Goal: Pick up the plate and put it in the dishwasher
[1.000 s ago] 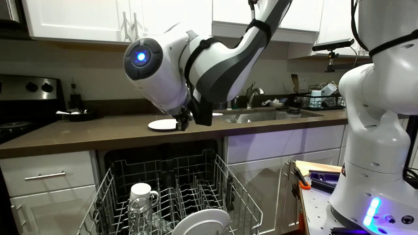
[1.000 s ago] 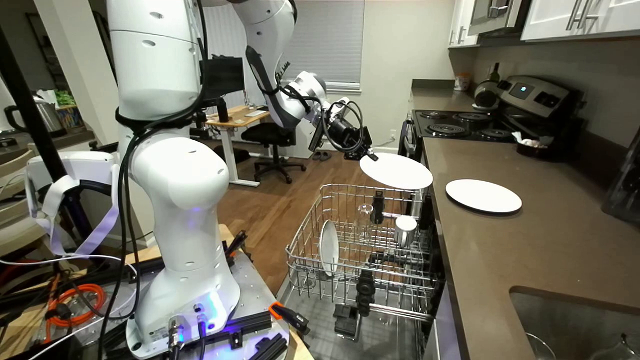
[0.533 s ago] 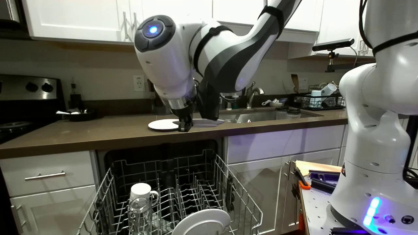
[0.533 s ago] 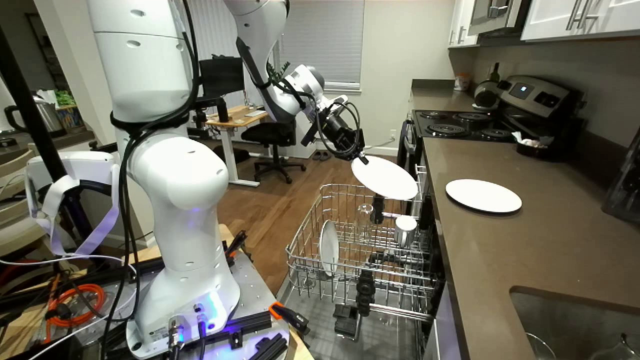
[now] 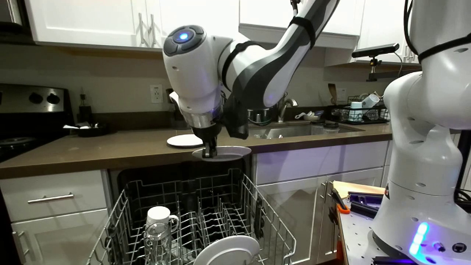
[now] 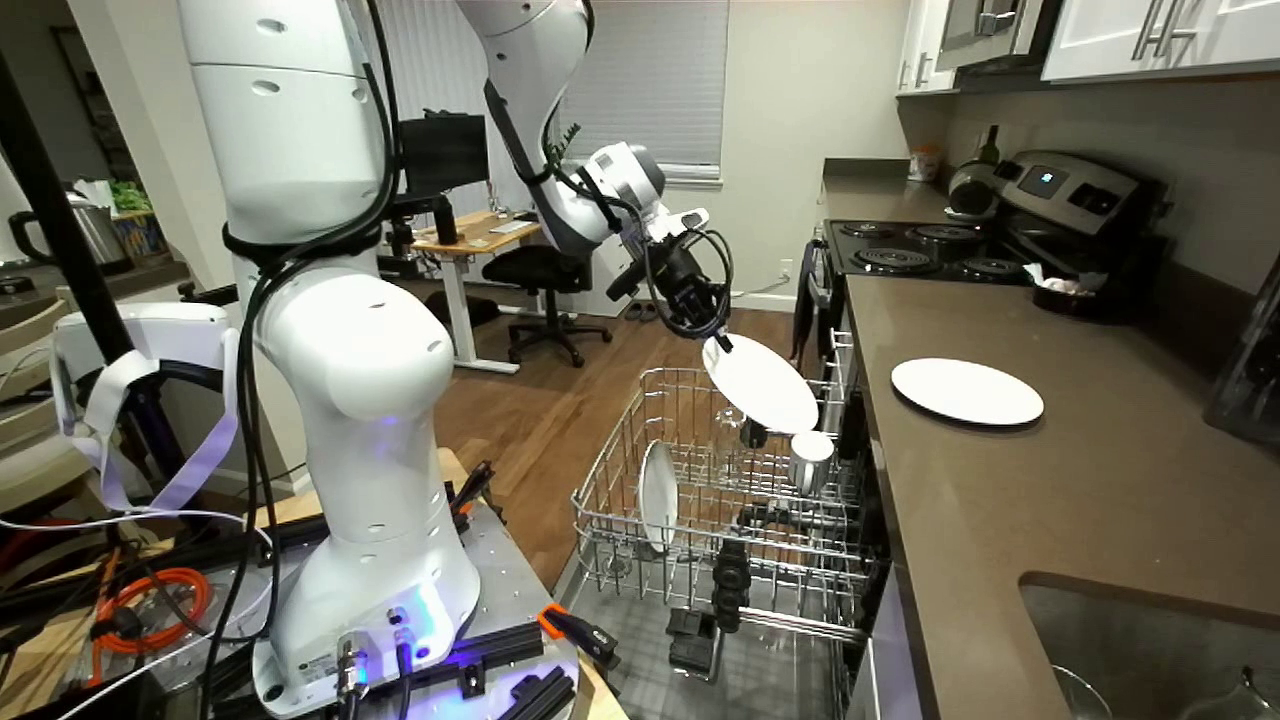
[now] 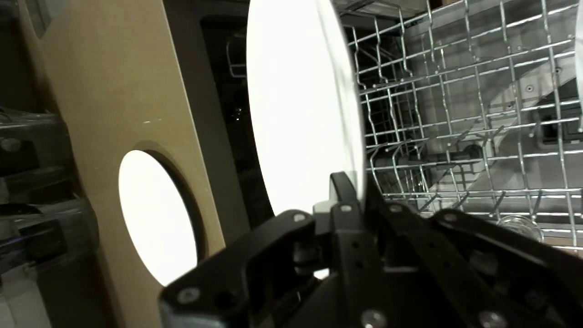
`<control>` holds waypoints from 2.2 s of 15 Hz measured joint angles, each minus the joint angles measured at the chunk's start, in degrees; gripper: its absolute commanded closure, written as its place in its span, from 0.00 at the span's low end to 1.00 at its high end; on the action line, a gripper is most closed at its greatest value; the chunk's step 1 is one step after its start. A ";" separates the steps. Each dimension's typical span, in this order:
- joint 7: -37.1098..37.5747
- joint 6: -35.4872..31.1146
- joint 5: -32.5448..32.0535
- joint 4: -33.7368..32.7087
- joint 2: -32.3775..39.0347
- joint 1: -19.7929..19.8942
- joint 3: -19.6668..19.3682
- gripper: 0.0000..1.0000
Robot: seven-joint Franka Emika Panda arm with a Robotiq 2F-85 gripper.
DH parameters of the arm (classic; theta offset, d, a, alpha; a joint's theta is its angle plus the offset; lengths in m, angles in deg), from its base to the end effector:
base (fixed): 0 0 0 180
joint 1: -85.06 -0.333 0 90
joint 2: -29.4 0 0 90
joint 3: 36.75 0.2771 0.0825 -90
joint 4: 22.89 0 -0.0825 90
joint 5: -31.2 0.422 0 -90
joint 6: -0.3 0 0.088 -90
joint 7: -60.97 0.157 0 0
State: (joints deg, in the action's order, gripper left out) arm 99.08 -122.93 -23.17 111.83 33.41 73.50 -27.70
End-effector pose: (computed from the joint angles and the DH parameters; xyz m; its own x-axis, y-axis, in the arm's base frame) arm 0.5016 0.1180 0.1887 0.9393 0.3431 0.0027 0.2525 -0.6964 0.6718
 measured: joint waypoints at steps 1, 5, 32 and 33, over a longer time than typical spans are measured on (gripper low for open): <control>-0.98 -1.09 0.72 0.17 0.40 0.27 -0.24 0.94; -6.09 -4.90 5.60 0.80 1.77 1.07 -1.08 0.94; -47.49 -10.19 45.56 -3.93 11.29 5.56 -4.15 0.94; -48.13 -10.18 46.06 -4.33 11.93 5.71 -4.15 0.94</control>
State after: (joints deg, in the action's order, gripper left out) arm 50.95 -133.12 22.89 107.49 45.33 79.21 -31.85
